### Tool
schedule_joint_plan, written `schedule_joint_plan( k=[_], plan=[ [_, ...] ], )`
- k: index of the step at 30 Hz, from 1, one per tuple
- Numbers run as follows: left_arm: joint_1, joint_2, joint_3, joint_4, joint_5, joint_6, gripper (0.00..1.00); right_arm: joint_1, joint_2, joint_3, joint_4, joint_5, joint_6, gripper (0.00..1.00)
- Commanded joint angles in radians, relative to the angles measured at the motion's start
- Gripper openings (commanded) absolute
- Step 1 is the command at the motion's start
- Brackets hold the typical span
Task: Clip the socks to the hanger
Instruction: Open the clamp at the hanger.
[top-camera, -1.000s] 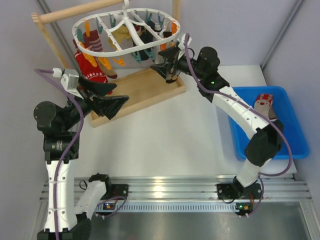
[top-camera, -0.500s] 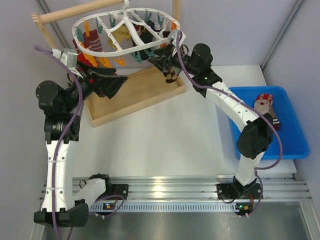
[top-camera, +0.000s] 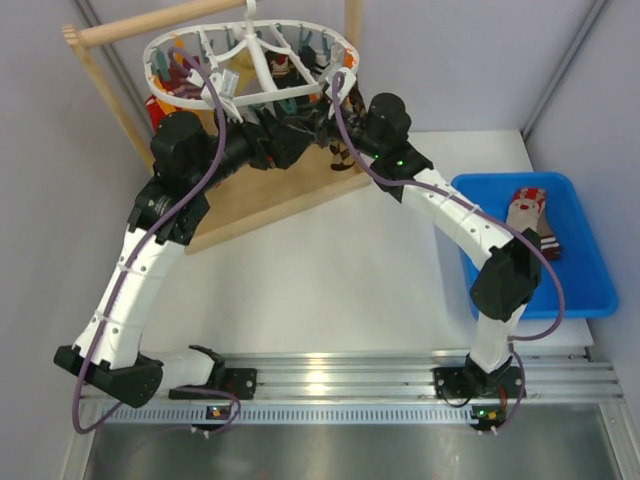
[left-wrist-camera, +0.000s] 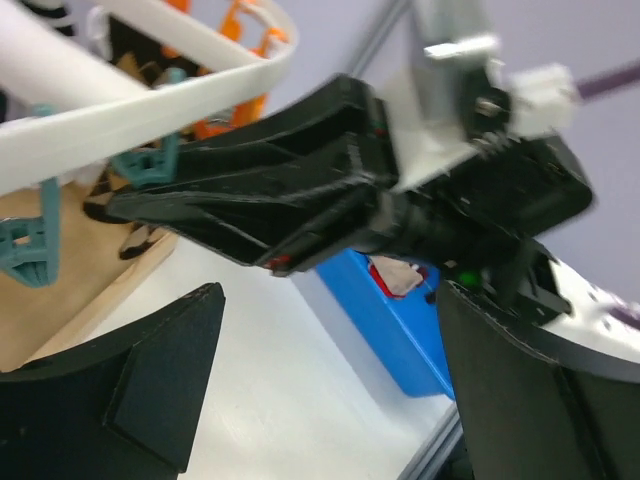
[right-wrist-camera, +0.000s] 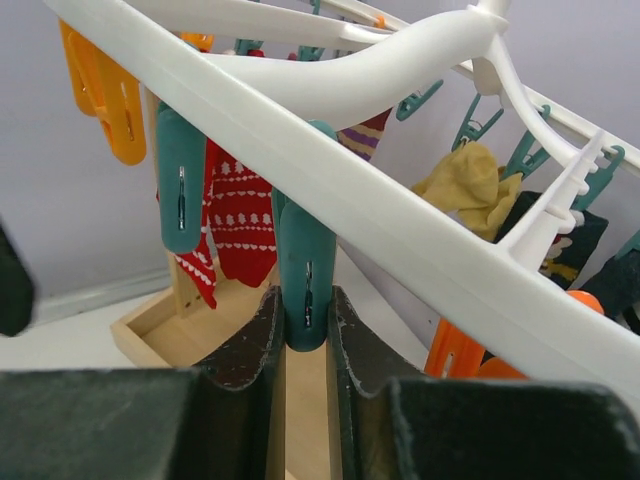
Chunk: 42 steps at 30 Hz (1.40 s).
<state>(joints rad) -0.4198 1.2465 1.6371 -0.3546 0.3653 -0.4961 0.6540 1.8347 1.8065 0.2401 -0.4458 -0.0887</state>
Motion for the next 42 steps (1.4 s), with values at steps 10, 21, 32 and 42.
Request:
schedule_joint_plan(
  k=[10,21,32,42],
  plan=[
    [-0.025,0.079,0.125,-0.028,-0.402,-0.11,0.84,0.029,-0.114,-0.029,0.011,0.073,0.027,0.0],
    [-0.027,0.102,0.112,0.1,-0.388,-0.124,0.71,0.041,-0.127,-0.032,-0.015,0.039,0.052,0.0],
    [-0.047,0.143,0.13,0.106,-0.42,-0.141,0.67,0.055,-0.133,-0.033,-0.013,0.038,0.058,0.0],
    [-0.063,0.145,0.107,0.209,-0.523,-0.061,0.61,0.056,-0.147,-0.047,-0.005,0.025,0.07,0.0]
  ],
)
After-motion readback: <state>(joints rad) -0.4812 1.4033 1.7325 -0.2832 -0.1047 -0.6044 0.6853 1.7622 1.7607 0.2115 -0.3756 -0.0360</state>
